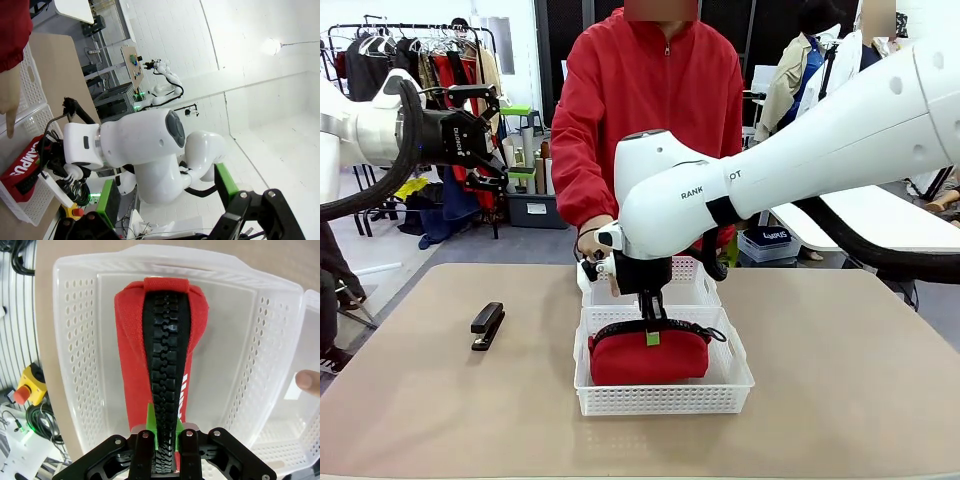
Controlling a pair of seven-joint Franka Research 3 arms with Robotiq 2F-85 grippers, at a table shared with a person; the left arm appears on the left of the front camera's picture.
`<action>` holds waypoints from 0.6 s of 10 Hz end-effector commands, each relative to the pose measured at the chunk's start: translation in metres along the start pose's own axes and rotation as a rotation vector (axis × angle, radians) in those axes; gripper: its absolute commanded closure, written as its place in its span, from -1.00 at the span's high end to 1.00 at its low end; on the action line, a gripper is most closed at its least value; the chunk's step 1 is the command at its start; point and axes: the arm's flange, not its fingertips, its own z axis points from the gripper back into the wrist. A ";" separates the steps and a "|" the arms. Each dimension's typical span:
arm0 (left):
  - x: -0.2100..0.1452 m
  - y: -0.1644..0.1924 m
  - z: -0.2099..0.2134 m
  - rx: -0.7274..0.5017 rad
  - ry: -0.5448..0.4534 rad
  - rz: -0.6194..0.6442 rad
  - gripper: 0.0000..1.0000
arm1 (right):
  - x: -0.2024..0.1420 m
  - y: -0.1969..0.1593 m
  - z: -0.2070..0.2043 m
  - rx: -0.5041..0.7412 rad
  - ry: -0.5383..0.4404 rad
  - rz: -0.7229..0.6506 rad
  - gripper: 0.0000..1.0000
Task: Distribute items into two baskets.
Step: Place the picked Pencil pouch into the Organizing basket as instructed by the person.
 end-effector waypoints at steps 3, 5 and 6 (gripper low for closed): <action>0.000 -0.002 0.001 -0.003 0.000 -0.004 1.00 | 0.007 0.002 -0.008 -0.013 -0.008 -0.019 -0.62; 0.000 -0.002 0.001 -0.003 0.000 -0.004 1.00 | 0.006 0.002 -0.006 -0.015 -0.017 -0.022 0.17; 0.000 -0.002 0.001 -0.003 0.000 -0.004 1.00 | 0.005 0.003 -0.005 -0.016 -0.018 -0.025 0.56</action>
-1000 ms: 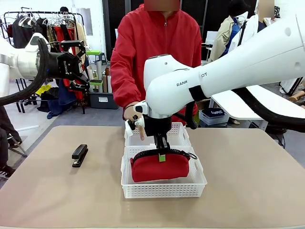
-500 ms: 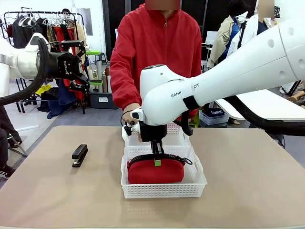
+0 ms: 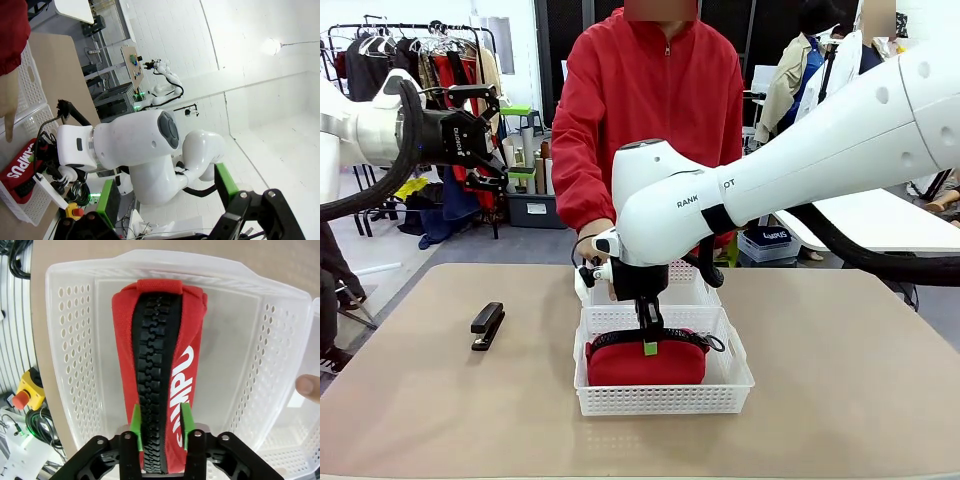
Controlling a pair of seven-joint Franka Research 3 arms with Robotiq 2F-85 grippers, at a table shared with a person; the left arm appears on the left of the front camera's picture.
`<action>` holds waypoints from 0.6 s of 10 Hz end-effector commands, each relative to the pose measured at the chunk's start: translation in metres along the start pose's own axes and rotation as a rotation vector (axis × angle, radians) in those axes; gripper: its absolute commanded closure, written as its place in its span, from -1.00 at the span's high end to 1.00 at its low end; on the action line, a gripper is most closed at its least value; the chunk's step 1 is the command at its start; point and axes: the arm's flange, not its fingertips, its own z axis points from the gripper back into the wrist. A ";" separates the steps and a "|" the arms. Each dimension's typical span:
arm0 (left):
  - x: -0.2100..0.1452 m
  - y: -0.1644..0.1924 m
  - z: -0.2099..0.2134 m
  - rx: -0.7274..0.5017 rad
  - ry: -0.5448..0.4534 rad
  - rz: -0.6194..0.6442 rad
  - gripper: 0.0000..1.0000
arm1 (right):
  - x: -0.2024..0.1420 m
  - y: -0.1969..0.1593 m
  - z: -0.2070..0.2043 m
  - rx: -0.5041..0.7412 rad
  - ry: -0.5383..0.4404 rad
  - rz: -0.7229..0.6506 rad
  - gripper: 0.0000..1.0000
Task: Distribute items into two baskets.
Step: Place the picked Pencil pouch into the Organizing basket as instructed by the person.
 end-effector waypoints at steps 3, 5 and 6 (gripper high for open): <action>0.000 -0.002 0.001 -0.003 0.000 -0.004 1.00 | -0.002 0.005 0.006 0.014 -0.031 -0.041 1.00; 0.000 -0.002 0.001 -0.003 0.000 -0.004 1.00 | -0.005 0.006 0.012 0.022 -0.057 -0.066 1.00; 0.000 -0.002 0.001 -0.003 0.000 -0.004 1.00 | -0.008 0.005 0.014 0.025 -0.060 -0.077 1.00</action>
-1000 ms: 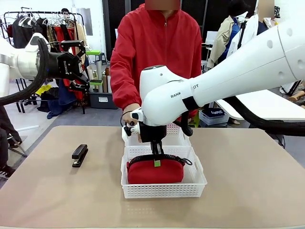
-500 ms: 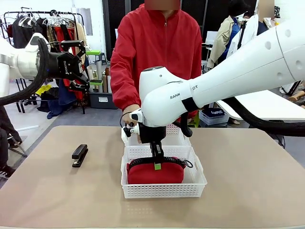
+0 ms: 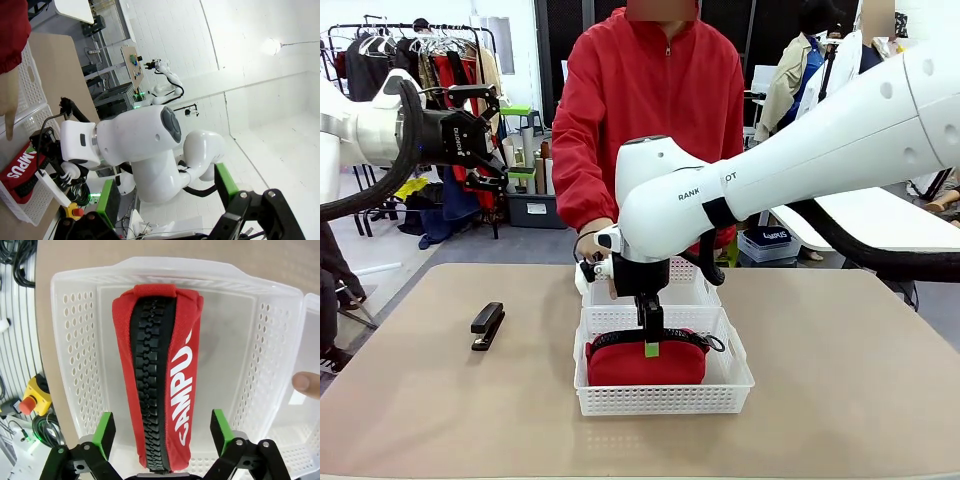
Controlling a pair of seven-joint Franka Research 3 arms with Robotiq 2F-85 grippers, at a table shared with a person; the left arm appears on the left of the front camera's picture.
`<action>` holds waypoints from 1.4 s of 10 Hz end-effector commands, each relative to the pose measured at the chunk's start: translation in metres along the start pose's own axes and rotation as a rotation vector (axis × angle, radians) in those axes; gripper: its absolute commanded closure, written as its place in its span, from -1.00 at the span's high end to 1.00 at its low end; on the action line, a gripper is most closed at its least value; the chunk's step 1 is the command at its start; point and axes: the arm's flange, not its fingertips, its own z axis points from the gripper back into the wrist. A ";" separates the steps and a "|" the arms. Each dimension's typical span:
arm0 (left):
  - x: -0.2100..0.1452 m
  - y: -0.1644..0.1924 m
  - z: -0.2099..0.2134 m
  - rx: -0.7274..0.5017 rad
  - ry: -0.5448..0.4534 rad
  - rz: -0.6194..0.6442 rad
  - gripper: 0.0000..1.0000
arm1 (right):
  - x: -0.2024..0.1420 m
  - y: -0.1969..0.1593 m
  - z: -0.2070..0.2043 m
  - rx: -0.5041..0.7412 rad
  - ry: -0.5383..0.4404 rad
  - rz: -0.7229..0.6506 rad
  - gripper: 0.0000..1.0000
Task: Distribute items into two baskets.
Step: Place the picked Pencil pouch into the Organizing basket as instructed by the person, then pick up the Stapler that the person points to.
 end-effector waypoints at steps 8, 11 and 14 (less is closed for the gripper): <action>0.000 -0.002 0.001 -0.003 0.000 -0.004 1.00 | -0.006 -0.002 0.012 0.010 -0.037 -0.039 1.00; 0.000 -0.002 0.001 -0.003 0.000 -0.004 1.00 | -0.006 -0.002 0.012 0.010 -0.037 -0.039 1.00; 0.000 -0.002 0.001 -0.003 0.000 -0.004 1.00 | -0.023 -0.010 0.031 0.080 -0.176 -0.104 1.00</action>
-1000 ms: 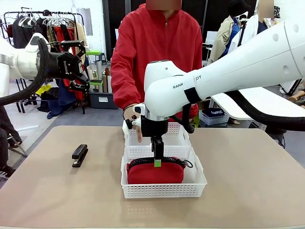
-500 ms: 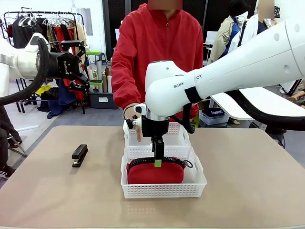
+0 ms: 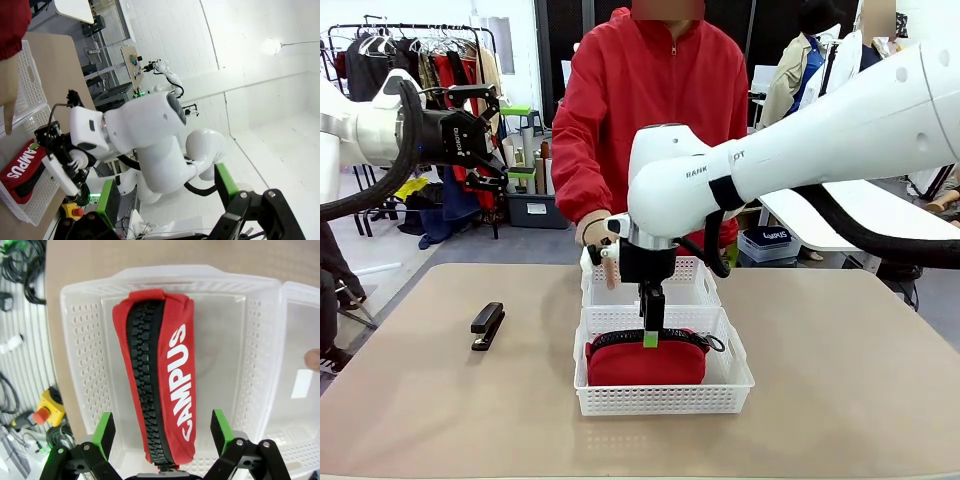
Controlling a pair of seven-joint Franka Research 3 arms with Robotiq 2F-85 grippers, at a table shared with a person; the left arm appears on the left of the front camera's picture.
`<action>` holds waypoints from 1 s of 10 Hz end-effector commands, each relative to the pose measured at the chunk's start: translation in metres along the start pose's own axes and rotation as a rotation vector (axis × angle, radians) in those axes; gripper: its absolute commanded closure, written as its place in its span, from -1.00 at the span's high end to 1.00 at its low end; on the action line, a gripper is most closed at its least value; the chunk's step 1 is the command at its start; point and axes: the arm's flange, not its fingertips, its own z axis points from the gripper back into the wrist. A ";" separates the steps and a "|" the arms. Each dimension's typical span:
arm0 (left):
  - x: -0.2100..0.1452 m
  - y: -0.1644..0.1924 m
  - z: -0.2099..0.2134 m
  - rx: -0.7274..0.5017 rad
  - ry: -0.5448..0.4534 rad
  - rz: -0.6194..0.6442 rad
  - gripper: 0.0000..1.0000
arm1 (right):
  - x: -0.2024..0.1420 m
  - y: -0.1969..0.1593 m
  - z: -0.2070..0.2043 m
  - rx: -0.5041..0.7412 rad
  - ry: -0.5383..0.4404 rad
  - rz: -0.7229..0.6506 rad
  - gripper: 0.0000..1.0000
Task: Distribute items into two baskets.
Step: Pick up the Stapler that the person points to.
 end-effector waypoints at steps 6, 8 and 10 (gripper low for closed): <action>0.000 -0.002 0.001 -0.003 0.000 -0.004 1.00 | -0.050 -0.019 0.072 0.056 -0.229 -0.103 1.00; 0.000 -0.002 0.001 -0.003 0.000 -0.004 1.00 | -0.059 -0.022 0.086 0.039 -0.242 -0.137 1.00; 0.000 -0.002 0.001 -0.003 0.000 -0.004 1.00 | -0.086 -0.037 0.121 0.091 -0.319 -0.224 1.00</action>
